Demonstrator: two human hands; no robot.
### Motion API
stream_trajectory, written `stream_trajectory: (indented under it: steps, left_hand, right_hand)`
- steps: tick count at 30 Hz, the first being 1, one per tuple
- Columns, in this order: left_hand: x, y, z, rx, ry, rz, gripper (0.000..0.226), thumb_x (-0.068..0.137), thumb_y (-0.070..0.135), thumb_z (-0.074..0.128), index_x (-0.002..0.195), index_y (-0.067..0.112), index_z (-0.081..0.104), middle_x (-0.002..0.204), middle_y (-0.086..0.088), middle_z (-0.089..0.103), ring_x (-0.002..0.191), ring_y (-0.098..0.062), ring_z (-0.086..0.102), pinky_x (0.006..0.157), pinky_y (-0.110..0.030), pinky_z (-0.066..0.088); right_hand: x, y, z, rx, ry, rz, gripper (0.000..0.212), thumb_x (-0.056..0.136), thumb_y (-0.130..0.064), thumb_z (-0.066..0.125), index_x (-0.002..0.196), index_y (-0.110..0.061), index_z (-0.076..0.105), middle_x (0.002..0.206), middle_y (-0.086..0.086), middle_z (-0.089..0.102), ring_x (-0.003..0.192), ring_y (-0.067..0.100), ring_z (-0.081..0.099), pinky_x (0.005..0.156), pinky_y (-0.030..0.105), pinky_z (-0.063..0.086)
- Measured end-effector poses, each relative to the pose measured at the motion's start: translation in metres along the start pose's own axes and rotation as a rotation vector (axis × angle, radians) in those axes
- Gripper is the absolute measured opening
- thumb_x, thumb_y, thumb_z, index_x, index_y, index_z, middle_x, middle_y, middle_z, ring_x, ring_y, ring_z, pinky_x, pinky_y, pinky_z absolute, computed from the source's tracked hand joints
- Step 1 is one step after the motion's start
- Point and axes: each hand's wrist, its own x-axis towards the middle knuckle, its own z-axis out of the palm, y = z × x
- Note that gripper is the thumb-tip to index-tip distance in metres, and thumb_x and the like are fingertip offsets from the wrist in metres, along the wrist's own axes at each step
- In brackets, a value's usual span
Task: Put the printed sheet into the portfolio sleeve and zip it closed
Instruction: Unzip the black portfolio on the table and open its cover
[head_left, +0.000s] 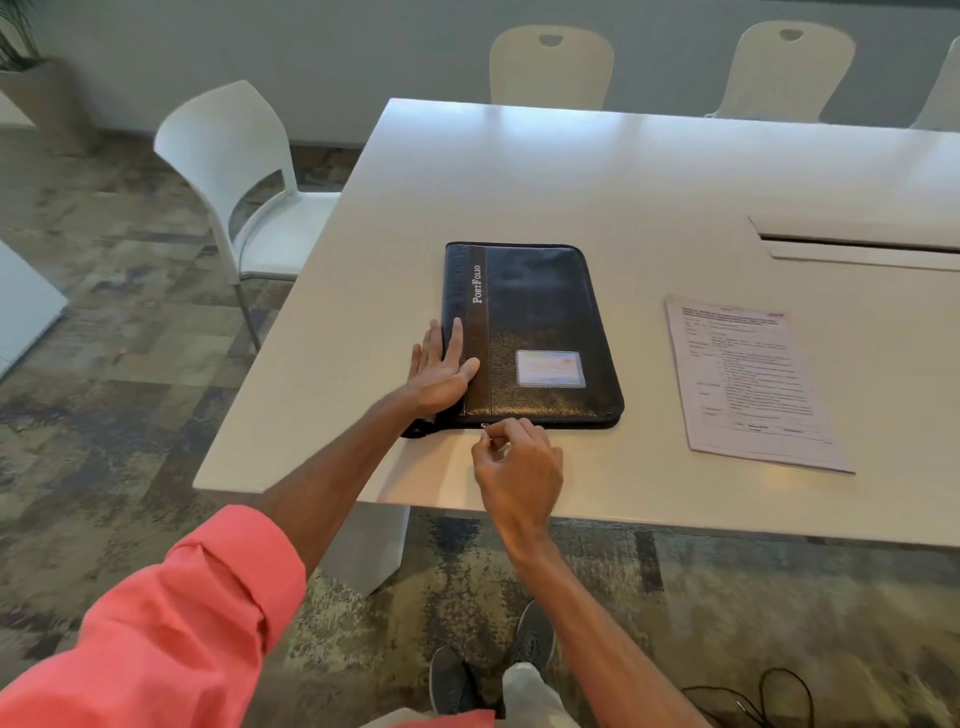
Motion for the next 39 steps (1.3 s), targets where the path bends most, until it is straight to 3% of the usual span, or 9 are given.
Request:
stream_trajectory:
  steps: [12,16,21,26,31,39]
  left_hand:
    - [0.002,-0.006,-0.003,-0.053,-0.014,0.02,0.078,0.117,0.048,0.032,0.171,0.03,-0.021,0.176,-0.008,-0.035,0.163,-0.023,-0.032,0.13,-0.04,-0.022]
    - [0.002,-0.014,-0.003,0.038,-0.021,0.073,0.093,0.111,0.063,0.042,0.171,0.032,-0.022,0.177,-0.006,-0.034,0.165,-0.022,-0.028,0.134,-0.042,-0.018]
    - [0.005,-0.016,0.003,0.144,0.0,0.089,0.098,0.105,0.077,0.036,0.17,0.036,-0.024,0.176,-0.004,-0.035,0.164,-0.019,-0.03,0.133,-0.044,-0.02]
    - [0.01,-0.013,0.008,0.161,0.014,0.066,0.096,0.106,0.076,0.035,0.169,0.035,-0.026,0.175,-0.004,-0.038,0.162,-0.019,-0.034,0.131,-0.045,-0.024]
    - [0.011,-0.013,0.009,0.154,0.017,0.057,0.096,0.106,0.075,0.036,0.169,0.036,-0.026,0.176,-0.003,-0.037,0.162,-0.018,-0.035,0.131,-0.046,-0.025]
    - [0.011,-0.013,0.008,0.142,0.008,0.051,0.098,0.106,0.075,0.037,0.168,0.036,-0.028,0.175,-0.004,-0.037,0.163,-0.019,-0.034,0.131,-0.046,-0.025]
  right_hand:
    - [0.002,0.0,-0.002,-0.12,-0.024,-0.112,0.009,0.09,-0.029,0.079,0.092,-0.028,0.07,0.089,-0.014,0.069,0.087,0.01,0.06,0.081,0.034,0.048]
    - [0.013,0.015,-0.015,-0.1,0.025,-0.042,0.013,0.088,-0.028,0.08,0.09,-0.028,0.068,0.088,-0.013,0.068,0.085,0.011,0.061,0.081,0.037,0.048]
    - [0.019,0.033,-0.025,-0.182,0.038,-0.014,0.012,0.09,-0.03,0.079,0.091,-0.025,0.068,0.089,-0.011,0.066,0.085,0.013,0.062,0.082,0.038,0.045]
    - [0.014,0.017,-0.018,-0.13,-0.007,-0.054,0.012,0.091,-0.026,0.08,0.095,-0.023,0.07,0.093,-0.009,0.068,0.087,0.014,0.063,0.083,0.038,0.048]
    - [0.001,-0.006,0.0,-0.111,-0.049,-0.152,0.008,0.091,-0.026,0.078,0.094,-0.024,0.071,0.09,-0.011,0.066,0.083,0.012,0.06,0.078,0.032,0.04]
    - [-0.017,-0.026,0.018,-0.004,-0.115,-0.166,0.011,0.091,-0.033,0.074,0.099,-0.027,0.071,0.091,-0.014,0.066,0.085,0.009,0.062,0.083,0.035,0.046]
